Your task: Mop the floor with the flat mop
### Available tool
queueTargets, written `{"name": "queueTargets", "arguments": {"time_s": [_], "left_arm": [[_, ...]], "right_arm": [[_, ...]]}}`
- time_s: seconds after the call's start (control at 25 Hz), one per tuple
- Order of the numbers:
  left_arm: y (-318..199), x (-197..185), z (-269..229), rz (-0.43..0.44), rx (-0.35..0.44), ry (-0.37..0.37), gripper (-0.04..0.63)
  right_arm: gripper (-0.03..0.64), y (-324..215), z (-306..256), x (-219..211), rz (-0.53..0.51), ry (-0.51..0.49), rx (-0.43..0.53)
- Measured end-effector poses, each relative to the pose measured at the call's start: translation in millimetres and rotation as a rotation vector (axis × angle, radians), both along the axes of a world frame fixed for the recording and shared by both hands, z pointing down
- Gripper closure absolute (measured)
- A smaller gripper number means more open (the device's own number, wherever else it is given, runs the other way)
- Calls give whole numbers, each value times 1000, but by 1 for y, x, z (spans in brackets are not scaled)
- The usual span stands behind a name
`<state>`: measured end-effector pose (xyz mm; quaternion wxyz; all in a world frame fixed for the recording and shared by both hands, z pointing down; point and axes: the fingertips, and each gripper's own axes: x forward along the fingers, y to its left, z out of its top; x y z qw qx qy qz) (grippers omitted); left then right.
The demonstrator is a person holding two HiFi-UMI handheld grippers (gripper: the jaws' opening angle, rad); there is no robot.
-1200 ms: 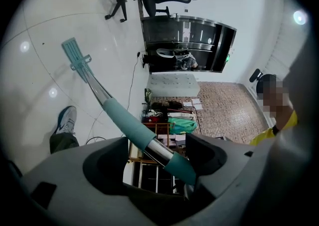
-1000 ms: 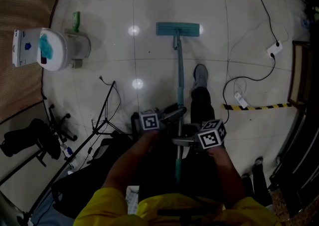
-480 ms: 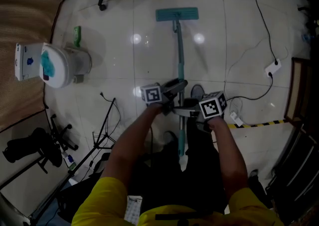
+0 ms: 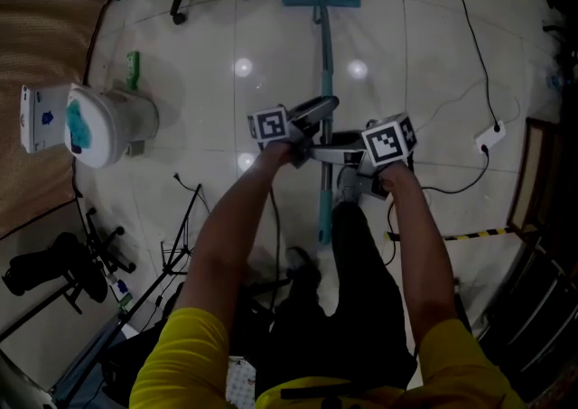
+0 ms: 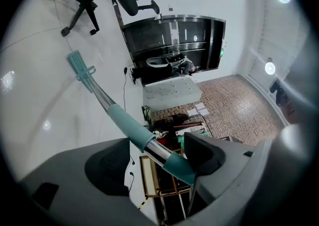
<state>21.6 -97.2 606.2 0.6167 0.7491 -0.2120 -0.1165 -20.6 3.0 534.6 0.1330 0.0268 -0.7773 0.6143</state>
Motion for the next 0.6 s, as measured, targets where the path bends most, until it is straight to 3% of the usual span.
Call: {"name": "queueTargets", "arguments": {"time_s": [0.24,0.6], "left_arm": [[104,0,-31,1,-20,33,268],[315,-23,-50,21,-152,15,264]], "right_arm": [[290,106,-27,-4,-42,-2,-10],[284,305,-65,-15,-55,19,-138]]}}
